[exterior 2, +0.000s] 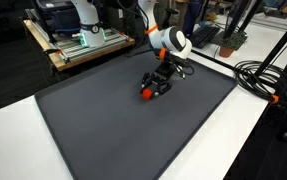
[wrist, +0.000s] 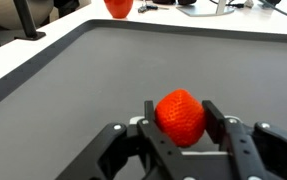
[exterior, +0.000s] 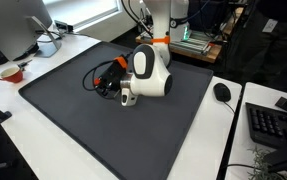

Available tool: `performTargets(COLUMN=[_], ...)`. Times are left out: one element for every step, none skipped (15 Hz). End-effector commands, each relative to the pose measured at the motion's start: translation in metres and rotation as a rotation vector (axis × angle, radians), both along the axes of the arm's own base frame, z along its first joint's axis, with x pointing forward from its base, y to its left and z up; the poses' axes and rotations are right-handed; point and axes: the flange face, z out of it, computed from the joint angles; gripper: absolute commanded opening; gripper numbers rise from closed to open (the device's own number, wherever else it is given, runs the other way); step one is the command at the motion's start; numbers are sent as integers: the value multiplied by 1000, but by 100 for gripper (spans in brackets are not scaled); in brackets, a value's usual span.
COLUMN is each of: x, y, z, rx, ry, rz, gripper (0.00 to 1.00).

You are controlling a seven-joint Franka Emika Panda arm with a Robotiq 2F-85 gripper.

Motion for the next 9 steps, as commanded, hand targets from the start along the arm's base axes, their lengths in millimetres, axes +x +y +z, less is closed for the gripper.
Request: performTargets(x=[2,2,3,3,3,2,2,2,1], y=[-1,-3,-5,-6,-7,-8,-9,-10,-11], z=[-3,-5,-8,-10,-12,-14,-16,-18,-20], rx=[8,8,8,12,10,12,15,19,24], ry=[5,9,17,18,18,24,28,34,41], rz=[-3,-5,-6,-7,-10,-9,-11,-12,-10], gripper=[25,25,25,25,25,25,25,25,25])
